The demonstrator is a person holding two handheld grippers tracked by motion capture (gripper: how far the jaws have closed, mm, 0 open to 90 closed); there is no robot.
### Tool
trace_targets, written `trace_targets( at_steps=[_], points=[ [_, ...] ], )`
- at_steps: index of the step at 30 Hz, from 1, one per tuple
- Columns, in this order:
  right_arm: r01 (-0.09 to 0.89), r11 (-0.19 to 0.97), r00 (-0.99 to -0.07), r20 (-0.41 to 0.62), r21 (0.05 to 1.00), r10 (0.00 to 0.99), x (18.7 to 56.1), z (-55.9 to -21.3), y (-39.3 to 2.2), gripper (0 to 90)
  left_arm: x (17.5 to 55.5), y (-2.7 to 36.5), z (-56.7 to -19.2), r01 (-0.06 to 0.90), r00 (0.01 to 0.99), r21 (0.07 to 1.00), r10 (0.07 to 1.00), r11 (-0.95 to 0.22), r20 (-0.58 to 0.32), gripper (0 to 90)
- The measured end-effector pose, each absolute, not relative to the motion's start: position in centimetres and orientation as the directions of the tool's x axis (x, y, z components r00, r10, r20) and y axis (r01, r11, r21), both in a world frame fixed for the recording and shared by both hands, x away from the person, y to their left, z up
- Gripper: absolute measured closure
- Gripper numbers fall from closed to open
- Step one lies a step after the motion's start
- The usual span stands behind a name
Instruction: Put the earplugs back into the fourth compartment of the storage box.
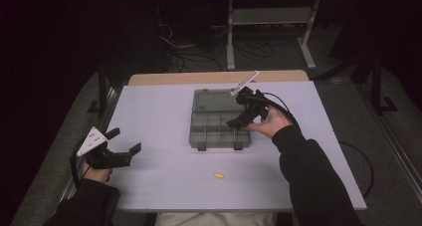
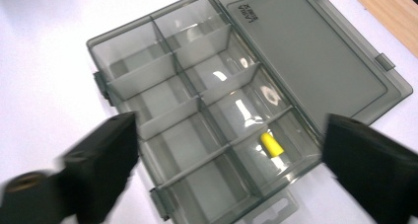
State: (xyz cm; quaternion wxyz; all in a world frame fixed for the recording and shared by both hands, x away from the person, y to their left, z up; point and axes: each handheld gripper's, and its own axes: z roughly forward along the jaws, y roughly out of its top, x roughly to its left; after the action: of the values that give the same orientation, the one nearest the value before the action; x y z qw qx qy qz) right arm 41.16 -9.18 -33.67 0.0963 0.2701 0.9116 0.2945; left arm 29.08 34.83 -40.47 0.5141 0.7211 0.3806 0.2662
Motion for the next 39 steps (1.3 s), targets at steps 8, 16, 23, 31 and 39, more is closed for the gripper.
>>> trace_targets(
  at_steps=[8, 16, 23, 31, 39],
  points=[
    [0.4, 0.705, -0.855, -0.038, 0.586, 0.518, 39.2, -33.6, -8.4, 0.0, 29.1, 34.8, -40.5, 0.276, 0.568, 0.944, 0.823, -0.179, -0.01, 0.0],
    [0.364, 0.709, -0.882, -0.022, 0.604, 0.471, 36.9, -34.5, -7.8, 0.0, 29.1, 34.8, -40.5, 0.276, 0.567, 0.944, 0.824, -0.179, -0.009, 0.0],
    [0.338, 0.722, -0.9, -0.017, 0.604, 0.435, 35.3, -36.0, -6.9, 0.0, 29.0, 34.8, -40.4, 0.273, 0.567, 0.946, 0.824, -0.175, -0.011, 0.0],
    [0.304, 0.746, -0.923, -0.009, 0.593, 0.384, 33.9, -37.3, -5.6, 0.0, 29.0, 34.8, -40.4, 0.274, 0.568, 0.946, 0.823, -0.177, -0.011, 0.0],
    [0.287, 0.765, -0.937, 0.002, 0.577, 0.351, 32.7, -38.7, -4.9, 0.0, 29.0, 34.8, -40.4, 0.274, 0.568, 0.945, 0.823, -0.177, -0.01, 0.0]
  ],
)
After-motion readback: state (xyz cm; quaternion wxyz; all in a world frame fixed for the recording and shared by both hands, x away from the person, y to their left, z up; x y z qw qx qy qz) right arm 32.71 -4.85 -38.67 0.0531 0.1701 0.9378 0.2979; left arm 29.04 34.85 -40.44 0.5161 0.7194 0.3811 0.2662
